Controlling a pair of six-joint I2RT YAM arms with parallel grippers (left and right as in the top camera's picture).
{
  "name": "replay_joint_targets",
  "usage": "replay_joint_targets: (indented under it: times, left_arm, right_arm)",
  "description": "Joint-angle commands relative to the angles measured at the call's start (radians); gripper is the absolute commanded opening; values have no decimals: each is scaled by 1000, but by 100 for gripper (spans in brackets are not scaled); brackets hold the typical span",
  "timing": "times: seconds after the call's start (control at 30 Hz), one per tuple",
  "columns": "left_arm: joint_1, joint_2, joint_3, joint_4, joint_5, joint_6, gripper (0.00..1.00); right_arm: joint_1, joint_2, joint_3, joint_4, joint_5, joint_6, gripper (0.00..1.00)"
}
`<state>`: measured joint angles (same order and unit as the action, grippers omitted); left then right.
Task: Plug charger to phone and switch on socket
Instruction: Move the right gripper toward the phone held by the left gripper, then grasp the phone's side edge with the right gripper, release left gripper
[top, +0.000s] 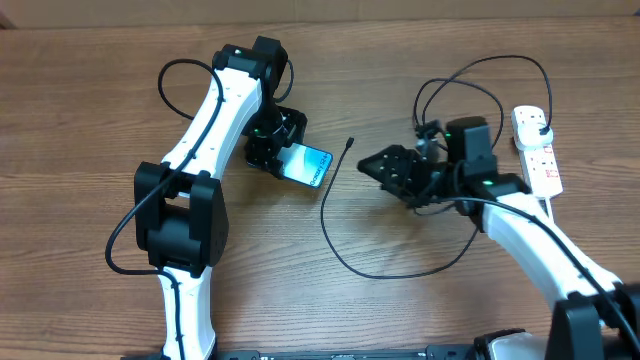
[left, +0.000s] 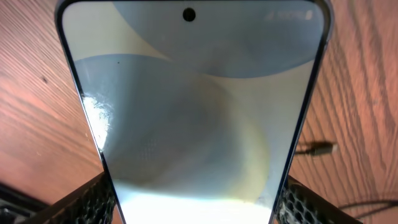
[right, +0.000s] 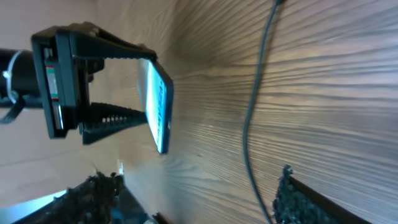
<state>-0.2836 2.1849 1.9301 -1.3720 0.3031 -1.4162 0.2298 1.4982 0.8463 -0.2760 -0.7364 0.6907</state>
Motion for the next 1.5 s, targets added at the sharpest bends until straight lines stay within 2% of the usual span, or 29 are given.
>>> replay_joint_targets:
  times: [0.0,0.23,0.63,1.07,1.47]
  left_arm:
    - [2,1,28,-5,109,-32,64]
    - [2,1,28,-15,195,-27,63]
    - [-65,1,28,-34,203,-29,66]
    - [-108,1,28,-26,271,-51,66]
    - [-110,1,28,-26,275,-51,66]
  right_arm:
    - [48,19,26,56,24,134,78]
    - [138,24,26,111,147,215,68]
    - [196,25,26,148,266,310,57]
    - [214,66,26,169,281,365,36]
    - [214,66,26,174,280,383,29]
